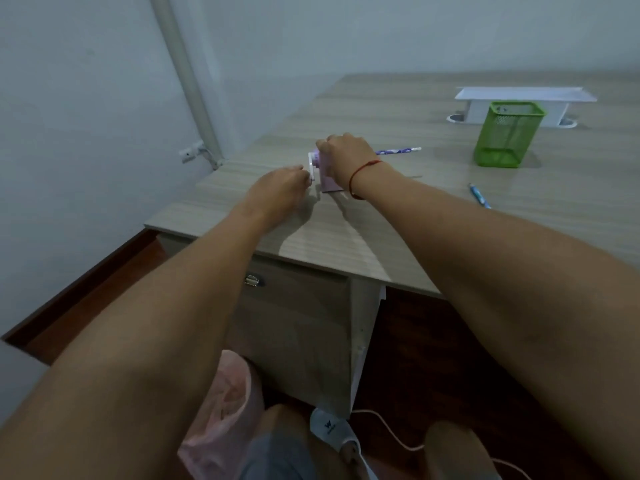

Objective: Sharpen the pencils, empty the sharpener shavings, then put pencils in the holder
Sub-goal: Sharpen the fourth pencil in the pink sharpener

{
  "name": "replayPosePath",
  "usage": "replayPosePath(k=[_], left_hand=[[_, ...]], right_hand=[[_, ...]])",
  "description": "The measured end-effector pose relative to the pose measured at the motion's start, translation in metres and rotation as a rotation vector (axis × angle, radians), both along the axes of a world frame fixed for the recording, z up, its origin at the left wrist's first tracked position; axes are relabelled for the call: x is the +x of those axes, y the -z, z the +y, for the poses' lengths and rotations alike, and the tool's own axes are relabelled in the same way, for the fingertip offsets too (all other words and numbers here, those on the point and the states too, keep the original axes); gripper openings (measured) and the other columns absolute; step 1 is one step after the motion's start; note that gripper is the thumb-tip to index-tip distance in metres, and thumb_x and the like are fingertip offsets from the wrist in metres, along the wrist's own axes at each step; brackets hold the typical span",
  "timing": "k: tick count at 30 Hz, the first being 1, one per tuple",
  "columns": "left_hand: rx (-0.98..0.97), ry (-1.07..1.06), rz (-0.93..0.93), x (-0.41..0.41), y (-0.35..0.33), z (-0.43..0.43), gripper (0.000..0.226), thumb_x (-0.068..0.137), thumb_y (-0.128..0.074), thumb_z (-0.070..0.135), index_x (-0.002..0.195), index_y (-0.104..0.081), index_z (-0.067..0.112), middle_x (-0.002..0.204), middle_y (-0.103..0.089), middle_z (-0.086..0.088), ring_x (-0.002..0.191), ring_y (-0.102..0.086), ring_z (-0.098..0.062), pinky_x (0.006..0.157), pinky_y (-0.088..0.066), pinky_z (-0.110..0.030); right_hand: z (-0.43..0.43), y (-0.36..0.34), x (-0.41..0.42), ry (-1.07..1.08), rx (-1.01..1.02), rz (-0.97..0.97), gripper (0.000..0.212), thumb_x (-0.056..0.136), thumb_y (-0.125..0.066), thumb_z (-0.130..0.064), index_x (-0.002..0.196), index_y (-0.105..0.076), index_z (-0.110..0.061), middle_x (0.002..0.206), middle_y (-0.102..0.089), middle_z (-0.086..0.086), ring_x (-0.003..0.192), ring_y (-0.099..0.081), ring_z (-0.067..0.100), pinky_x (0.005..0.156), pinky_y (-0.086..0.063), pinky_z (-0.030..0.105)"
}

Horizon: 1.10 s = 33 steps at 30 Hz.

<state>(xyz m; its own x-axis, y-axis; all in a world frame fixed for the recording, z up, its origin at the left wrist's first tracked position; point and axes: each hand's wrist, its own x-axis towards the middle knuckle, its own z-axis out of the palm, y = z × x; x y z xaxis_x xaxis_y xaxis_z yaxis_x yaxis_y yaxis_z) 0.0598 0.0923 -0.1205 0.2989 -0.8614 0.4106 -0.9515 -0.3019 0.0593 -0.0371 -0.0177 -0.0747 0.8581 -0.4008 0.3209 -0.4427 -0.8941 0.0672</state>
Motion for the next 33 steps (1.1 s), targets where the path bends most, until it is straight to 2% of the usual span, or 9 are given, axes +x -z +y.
replayPosePath(k=[3, 7, 10, 13, 17, 22, 24, 27, 33], left_hand=[[0.101, -0.073, 0.025, 0.007, 0.006, -0.014, 0.026, 0.093, -0.044, 0.016, 0.100, -0.065, 0.002, 0.114, -0.060, -0.024, 0.101, -0.059, -0.040, 0.082, -0.046, -0.040], [0.185, -0.189, 0.031, 0.020, 0.004, -0.040, 0.024, 0.087, -0.050, 0.017, 0.100, -0.066, 0.006, 0.106, -0.065, -0.023, 0.098, -0.062, -0.039, 0.080, -0.048, -0.038], [0.111, -0.180, -0.016, 0.033, 0.000, -0.051, 0.026, 0.085, -0.052, 0.009, 0.109, -0.064, 0.008, 0.110, -0.064, -0.023, 0.102, -0.061, -0.040, 0.082, -0.048, -0.042], [0.014, -0.195, -0.058, 0.042, -0.010, -0.054, 0.022, 0.087, -0.042, -0.004, 0.103, -0.057, -0.005, 0.110, -0.058, -0.030, 0.104, -0.056, -0.044, 0.082, -0.045, -0.046], [-0.122, -0.130, -0.054, 0.038, -0.028, -0.048, 0.024, 0.099, -0.035, 0.008, 0.103, -0.055, -0.005, 0.110, -0.057, -0.028, 0.105, -0.053, -0.042, 0.084, -0.042, -0.047], [-0.222, -0.031, -0.087, 0.020, -0.026, -0.018, 0.027, 0.101, -0.032, 0.016, 0.102, -0.053, -0.001, 0.104, -0.058, -0.025, 0.100, -0.054, -0.038, 0.080, -0.041, -0.046], [-0.202, 0.019, -0.105, 0.015, -0.016, -0.008, 0.023, 0.099, -0.036, 0.013, 0.102, -0.055, 0.000, 0.103, -0.059, -0.024, 0.098, -0.056, -0.038, 0.078, -0.043, -0.047], [-0.151, 0.080, -0.111, 0.012, -0.001, -0.001, 0.021, 0.096, -0.040, 0.012, 0.098, -0.057, 0.000, 0.101, -0.060, -0.023, 0.092, -0.058, -0.038, 0.073, -0.046, -0.046], [0.145, -0.096, 0.026, 0.017, 0.009, -0.027, 0.017, 0.080, -0.055, 0.012, 0.086, -0.067, 0.001, 0.097, -0.063, -0.024, 0.090, -0.062, -0.040, 0.073, -0.048, -0.037]], right_hand=[[-0.002, 0.000, 0.000, 0.007, -0.014, -0.008, 0.034, 0.094, -0.040, -0.011, 0.124, -0.054, -0.003, 0.130, -0.057, 0.018, 0.121, -0.052, 0.036, 0.094, -0.044, 0.041], [-0.002, 0.003, 0.002, -0.005, -0.032, -0.018, 0.030, 0.089, -0.048, -0.015, 0.116, -0.058, -0.006, 0.124, -0.061, 0.016, 0.116, -0.056, 0.036, 0.090, -0.046, 0.040], [-0.005, 0.005, 0.004, 0.016, -0.033, -0.030, 0.030, 0.088, -0.049, -0.013, 0.117, -0.058, -0.008, 0.123, -0.061, 0.014, 0.115, -0.057, 0.034, 0.089, -0.046, 0.039], [-0.004, 0.004, 0.006, 0.010, -0.021, -0.040, 0.031, 0.090, -0.047, -0.012, 0.119, -0.057, -0.009, 0.126, -0.059, 0.014, 0.117, -0.056, 0.033, 0.091, -0.045, 0.038], [-0.002, 0.004, 0.005, 0.009, 0.019, -0.052, 0.032, 0.093, -0.043, -0.013, 0.121, -0.057, -0.008, 0.128, -0.058, 0.015, 0.122, -0.053, 0.033, 0.095, -0.042, 0.038], [0.002, 0.002, 0.005, 0.012, 0.038, -0.026, 0.031, 0.090, -0.052, -0.015, 0.119, -0.058, -0.008, 0.126, -0.058, 0.016, 0.120, -0.054, 0.034, 0.094, -0.044, 0.038], [0.002, 0.001, 0.005, 0.016, 0.033, -0.021, 0.032, 0.090, -0.054, -0.015, 0.120, -0.058, -0.008, 0.127, -0.059, 0.016, 0.121, -0.054, 0.034, 0.095, -0.044, 0.039], [0.001, 0.002, 0.004, 0.019, 0.036, -0.026, 0.032, 0.093, -0.044, -0.011, 0.123, -0.056, -0.004, 0.129, -0.058, 0.018, 0.121, -0.054, 0.035, 0.096, -0.044, 0.041], [-0.004, 0.006, 0.003, 0.017, 0.008, -0.076, 0.033, 0.094, -0.041, -0.012, 0.122, -0.056, -0.005, 0.129, -0.058, 0.017, 0.121, -0.053, 0.035, 0.095, -0.044, 0.040]])
